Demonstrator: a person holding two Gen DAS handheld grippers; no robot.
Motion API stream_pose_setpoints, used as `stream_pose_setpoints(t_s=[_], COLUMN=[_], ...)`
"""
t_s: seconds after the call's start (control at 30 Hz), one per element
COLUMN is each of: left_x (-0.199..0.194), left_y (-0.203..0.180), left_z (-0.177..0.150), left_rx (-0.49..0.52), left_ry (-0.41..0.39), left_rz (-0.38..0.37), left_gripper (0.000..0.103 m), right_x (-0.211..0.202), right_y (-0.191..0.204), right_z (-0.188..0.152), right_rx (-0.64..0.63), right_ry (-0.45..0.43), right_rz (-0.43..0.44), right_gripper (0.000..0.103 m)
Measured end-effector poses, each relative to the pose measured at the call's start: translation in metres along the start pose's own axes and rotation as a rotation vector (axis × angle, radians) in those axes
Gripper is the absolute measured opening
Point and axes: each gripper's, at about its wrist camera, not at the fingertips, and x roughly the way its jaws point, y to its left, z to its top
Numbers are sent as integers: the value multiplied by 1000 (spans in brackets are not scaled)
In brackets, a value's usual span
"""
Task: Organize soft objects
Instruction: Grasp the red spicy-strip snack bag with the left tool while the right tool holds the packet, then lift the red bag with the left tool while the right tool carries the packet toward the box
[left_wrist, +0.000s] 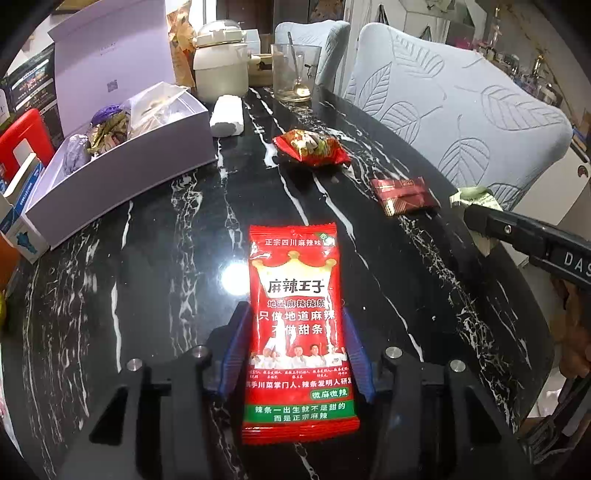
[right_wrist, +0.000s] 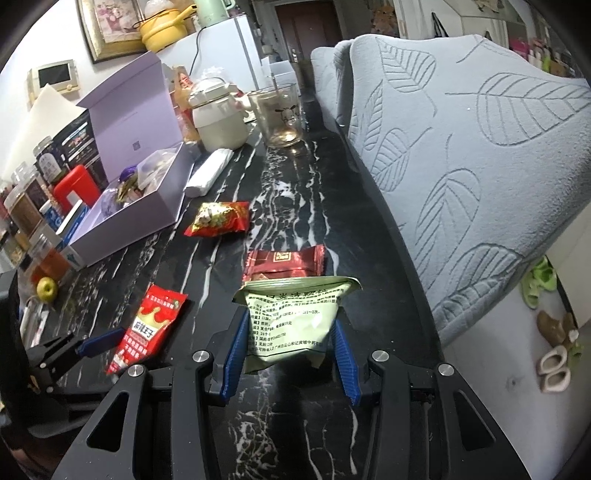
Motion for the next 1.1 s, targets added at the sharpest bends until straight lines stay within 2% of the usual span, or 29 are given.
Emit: stream_pose_setpoints(t_s=[0.1, 0.33, 0.53, 1.1], left_x=[-2, -9, -29, -89], left_y=[-2, 11, 25, 88], left_z=[-1, 0, -1, -33], left_rx=[31, -31, -55, -141], left_ry=[-4, -3, -60, -162], left_rz=[3, -20, 5, 65], left_gripper=[45, 44, 44, 44], right_x=[-2, -4, -6, -10], right_y=[1, 9, 27, 110], right_z=[-1, -3, -4, -29], right_rx=[7, -7, -36, -119], right_ry=[-8, 0, -8, -11], right_rz=[3, 44, 64, 193], right_gripper=[43, 43, 43, 43])
